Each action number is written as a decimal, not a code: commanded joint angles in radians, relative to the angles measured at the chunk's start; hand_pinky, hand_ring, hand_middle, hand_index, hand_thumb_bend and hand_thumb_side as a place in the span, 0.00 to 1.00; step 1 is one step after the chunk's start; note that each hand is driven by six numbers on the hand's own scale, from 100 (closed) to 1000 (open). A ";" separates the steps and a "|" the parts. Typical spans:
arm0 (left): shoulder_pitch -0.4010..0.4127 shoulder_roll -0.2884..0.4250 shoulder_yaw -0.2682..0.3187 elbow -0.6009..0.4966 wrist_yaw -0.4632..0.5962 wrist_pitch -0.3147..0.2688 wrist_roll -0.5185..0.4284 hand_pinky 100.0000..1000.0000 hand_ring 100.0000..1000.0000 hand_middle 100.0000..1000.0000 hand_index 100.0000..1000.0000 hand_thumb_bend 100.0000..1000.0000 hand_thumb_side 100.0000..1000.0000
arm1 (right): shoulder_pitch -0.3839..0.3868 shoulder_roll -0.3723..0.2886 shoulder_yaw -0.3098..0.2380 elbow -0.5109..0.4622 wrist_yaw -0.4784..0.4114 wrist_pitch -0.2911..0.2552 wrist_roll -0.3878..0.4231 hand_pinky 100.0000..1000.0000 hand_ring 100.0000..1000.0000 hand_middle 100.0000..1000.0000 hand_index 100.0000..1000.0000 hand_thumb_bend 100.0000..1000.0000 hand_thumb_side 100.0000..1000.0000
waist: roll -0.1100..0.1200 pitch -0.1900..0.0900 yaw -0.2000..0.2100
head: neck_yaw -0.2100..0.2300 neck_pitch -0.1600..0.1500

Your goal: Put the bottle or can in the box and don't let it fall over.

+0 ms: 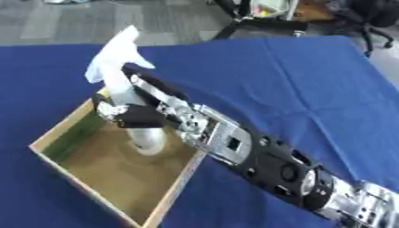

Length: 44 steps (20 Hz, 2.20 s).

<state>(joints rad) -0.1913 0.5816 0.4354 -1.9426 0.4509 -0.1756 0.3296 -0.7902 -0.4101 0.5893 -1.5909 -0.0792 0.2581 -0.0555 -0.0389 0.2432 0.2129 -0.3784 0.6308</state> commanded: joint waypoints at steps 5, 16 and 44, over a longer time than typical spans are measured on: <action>0.008 0.051 0.016 -0.018 -0.007 -0.003 0.009 0.93 1.00 1.00 0.69 0.43 0.50 | -0.016 -0.073 -0.023 -0.131 -0.036 0.121 0.063 1.00 1.00 1.00 0.96 0.00 0.76 | 0.009 -0.031 -0.012 | 0.006 0.000; 0.019 0.053 0.019 -0.018 -0.012 -0.005 0.012 0.93 1.00 1.00 0.69 0.43 0.50 | 0.026 -0.104 -0.021 -0.193 -0.060 0.193 0.130 1.00 1.00 1.00 1.00 0.00 1.00 | 0.010 -0.036 -0.028 | 0.002 0.003; 0.040 0.059 0.023 -0.015 -0.021 -0.013 0.013 0.93 1.00 1.00 0.69 0.43 0.50 | 0.103 -0.129 0.025 -0.181 0.110 0.162 0.374 1.00 1.00 1.00 1.00 0.00 1.00 | 0.018 -0.043 -0.050 | 0.066 0.034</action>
<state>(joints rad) -0.1481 0.5983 0.4424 -1.9444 0.4359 -0.1838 0.3431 -0.6835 -0.5124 0.6165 -1.7617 0.0225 0.4221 0.3154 -0.0271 0.2159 0.1629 -0.3140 0.6660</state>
